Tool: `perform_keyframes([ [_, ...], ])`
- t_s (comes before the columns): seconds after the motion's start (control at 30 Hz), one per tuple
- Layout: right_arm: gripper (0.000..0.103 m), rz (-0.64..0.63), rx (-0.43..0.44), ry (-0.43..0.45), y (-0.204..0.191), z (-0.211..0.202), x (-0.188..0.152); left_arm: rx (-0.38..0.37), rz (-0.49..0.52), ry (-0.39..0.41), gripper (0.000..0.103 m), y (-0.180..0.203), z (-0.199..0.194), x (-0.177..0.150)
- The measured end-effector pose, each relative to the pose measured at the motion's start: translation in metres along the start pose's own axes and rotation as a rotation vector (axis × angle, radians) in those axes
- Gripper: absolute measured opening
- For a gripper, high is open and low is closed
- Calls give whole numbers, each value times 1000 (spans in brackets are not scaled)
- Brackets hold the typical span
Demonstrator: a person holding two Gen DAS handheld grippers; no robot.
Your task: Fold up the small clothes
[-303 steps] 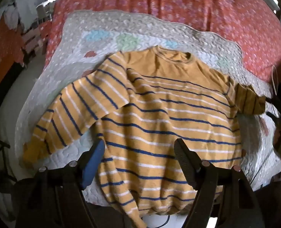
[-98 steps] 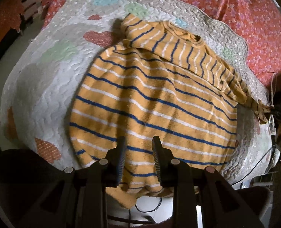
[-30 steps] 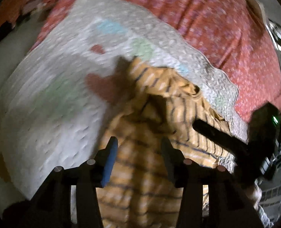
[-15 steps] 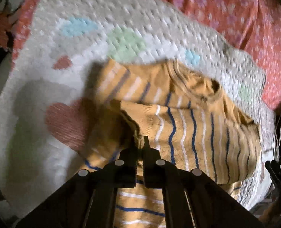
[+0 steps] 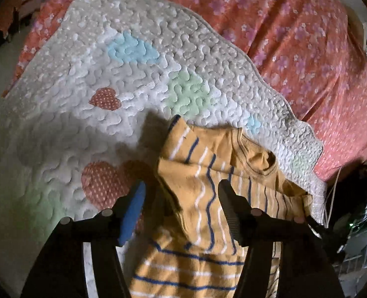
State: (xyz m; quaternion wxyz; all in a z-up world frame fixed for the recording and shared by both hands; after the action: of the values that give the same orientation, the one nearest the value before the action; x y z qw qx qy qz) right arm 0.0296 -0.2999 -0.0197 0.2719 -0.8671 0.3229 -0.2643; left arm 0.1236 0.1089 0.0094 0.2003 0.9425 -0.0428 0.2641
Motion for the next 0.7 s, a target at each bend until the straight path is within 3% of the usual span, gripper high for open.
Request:
perform_keyframes([
  [0.1,76,-1,-19,-61,-1,29,-14,-46,44,-70,68,8,26,1],
  [0.17,68,-13,-21,-65,-6,38,-17,-62,72,-141,68,19,49,-3],
  [0.2,49,-7,-32,-70,-7,39,-15,-61,85,-184,63,25,61,-6],
  [0.23,31,7,-26,-83,-6,39,-13,-55,95,-219,49,31,69,-10],
  [0.27,29,25,-15,-95,-5,37,-9,-17,120,-242,21,38,77,-14],
  [0.3,24,26,-10,-93,-5,32,-4,10,139,-236,17,44,78,-15],
  [0.4,18,-20,-28,-50,-12,15,15,2,121,-205,14,59,71,-7],
  [0.53,10,17,-20,-20,-12,5,43,30,160,-183,13,79,67,9],
  [0.7,16,-21,-47,-106,-7,30,18,117,156,-221,13,54,75,-10],
])
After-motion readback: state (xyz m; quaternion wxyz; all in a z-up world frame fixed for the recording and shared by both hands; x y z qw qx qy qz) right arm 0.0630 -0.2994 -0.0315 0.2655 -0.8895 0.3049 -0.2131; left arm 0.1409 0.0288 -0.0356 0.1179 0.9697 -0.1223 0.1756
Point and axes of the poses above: each gripper's, at about its wrist camera, not at the fingertips, and z roughly the way its jaws point, y to its right, x to its top, the point moved 5 cm from there along z, roughly the way its jaws point, and after that the axes turned 15 degrees about z, right-handed, at the moved point
